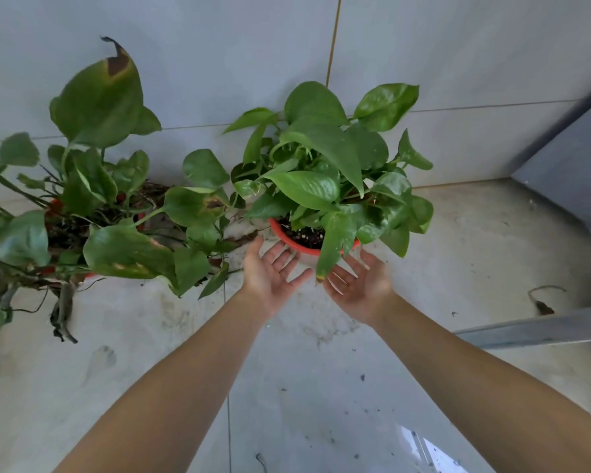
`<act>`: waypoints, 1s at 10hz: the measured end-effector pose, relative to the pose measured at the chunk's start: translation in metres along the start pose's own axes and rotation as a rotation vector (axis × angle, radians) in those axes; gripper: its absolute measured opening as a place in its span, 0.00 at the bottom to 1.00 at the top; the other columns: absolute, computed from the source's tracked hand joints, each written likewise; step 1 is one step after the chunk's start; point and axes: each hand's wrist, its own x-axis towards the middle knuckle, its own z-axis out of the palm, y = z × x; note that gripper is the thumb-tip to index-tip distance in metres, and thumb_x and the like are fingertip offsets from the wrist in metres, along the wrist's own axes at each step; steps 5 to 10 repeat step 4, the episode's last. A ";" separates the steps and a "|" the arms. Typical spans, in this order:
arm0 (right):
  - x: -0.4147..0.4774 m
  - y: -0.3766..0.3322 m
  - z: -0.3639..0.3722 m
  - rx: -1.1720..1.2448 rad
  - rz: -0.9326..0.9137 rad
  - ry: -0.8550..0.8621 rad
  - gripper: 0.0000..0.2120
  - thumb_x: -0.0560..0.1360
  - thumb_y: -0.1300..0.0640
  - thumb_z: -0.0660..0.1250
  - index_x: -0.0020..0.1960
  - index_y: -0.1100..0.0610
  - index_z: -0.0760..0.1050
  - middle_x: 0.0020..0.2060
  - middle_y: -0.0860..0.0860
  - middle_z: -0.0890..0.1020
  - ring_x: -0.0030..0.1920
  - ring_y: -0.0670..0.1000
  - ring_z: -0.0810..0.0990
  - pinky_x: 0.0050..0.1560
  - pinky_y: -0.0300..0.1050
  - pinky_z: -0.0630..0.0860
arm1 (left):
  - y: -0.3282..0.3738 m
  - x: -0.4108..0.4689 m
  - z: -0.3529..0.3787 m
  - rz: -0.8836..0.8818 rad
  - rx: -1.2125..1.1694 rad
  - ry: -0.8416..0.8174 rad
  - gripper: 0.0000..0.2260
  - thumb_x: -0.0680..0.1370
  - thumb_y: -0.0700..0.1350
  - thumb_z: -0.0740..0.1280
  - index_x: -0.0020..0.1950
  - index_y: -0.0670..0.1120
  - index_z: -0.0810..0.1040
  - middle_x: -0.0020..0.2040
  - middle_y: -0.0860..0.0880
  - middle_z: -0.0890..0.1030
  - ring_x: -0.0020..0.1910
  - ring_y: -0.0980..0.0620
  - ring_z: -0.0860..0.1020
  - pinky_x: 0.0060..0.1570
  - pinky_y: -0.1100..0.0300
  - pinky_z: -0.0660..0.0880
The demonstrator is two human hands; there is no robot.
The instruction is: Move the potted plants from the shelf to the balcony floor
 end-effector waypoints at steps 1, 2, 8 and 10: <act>-0.005 -0.002 0.002 -0.057 0.007 0.023 0.20 0.79 0.45 0.56 0.65 0.55 0.73 0.62 0.59 0.77 0.62 0.58 0.76 0.67 0.54 0.71 | 0.000 -0.004 0.001 -0.021 0.077 0.035 0.28 0.79 0.61 0.54 0.71 0.44 0.71 0.69 0.43 0.75 0.68 0.43 0.72 0.65 0.44 0.70; -0.025 -0.002 0.001 -0.128 0.032 0.106 0.20 0.81 0.47 0.55 0.67 0.56 0.70 0.63 0.58 0.76 0.61 0.57 0.75 0.64 0.52 0.71 | 0.000 -0.024 0.006 -0.048 0.274 0.149 0.25 0.81 0.57 0.54 0.72 0.44 0.68 0.70 0.41 0.73 0.68 0.43 0.71 0.66 0.48 0.70; -0.142 -0.009 0.023 -0.317 0.159 0.254 0.12 0.80 0.52 0.57 0.56 0.59 0.73 0.54 0.57 0.79 0.54 0.56 0.77 0.59 0.49 0.74 | 0.023 -0.120 0.050 -0.149 0.700 0.287 0.17 0.81 0.47 0.58 0.67 0.42 0.72 0.62 0.42 0.78 0.55 0.46 0.76 0.53 0.55 0.73; -0.142 -0.009 0.023 -0.317 0.159 0.254 0.12 0.80 0.52 0.57 0.56 0.59 0.73 0.54 0.57 0.79 0.54 0.56 0.77 0.59 0.49 0.74 | 0.023 -0.120 0.050 -0.149 0.700 0.287 0.17 0.81 0.47 0.58 0.67 0.42 0.72 0.62 0.42 0.78 0.55 0.46 0.76 0.53 0.55 0.73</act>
